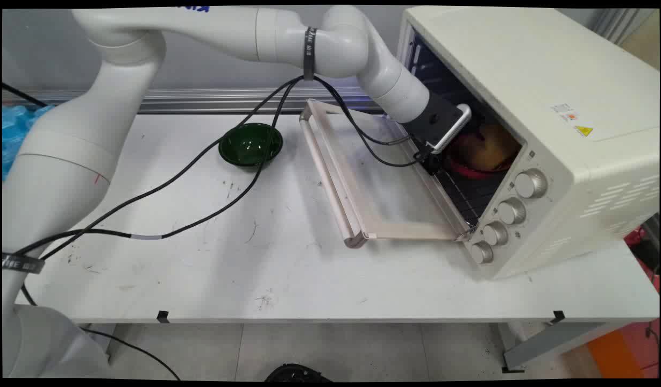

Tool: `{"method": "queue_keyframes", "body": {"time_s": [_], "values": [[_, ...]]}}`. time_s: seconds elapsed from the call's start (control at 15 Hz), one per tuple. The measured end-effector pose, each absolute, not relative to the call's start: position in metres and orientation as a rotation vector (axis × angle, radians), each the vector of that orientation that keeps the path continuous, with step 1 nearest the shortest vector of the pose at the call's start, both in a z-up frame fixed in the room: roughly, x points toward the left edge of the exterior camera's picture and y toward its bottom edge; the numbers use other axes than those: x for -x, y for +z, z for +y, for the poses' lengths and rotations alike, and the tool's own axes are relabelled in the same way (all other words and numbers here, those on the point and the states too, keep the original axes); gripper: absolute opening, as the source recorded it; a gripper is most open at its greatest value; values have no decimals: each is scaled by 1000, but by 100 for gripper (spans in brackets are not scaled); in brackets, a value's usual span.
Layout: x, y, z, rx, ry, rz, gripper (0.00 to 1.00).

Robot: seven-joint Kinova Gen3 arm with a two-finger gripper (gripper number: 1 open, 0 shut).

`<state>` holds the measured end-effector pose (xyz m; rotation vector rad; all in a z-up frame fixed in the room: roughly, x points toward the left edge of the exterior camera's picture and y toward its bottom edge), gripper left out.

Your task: Close the oven

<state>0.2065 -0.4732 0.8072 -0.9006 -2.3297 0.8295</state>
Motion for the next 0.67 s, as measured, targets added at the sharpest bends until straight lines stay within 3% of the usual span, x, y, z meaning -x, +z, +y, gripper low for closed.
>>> {"method": "queue_keyframes", "body": {"time_s": [0.67], "values": [[-241,834,-448,776,795,-2351,100]]}}
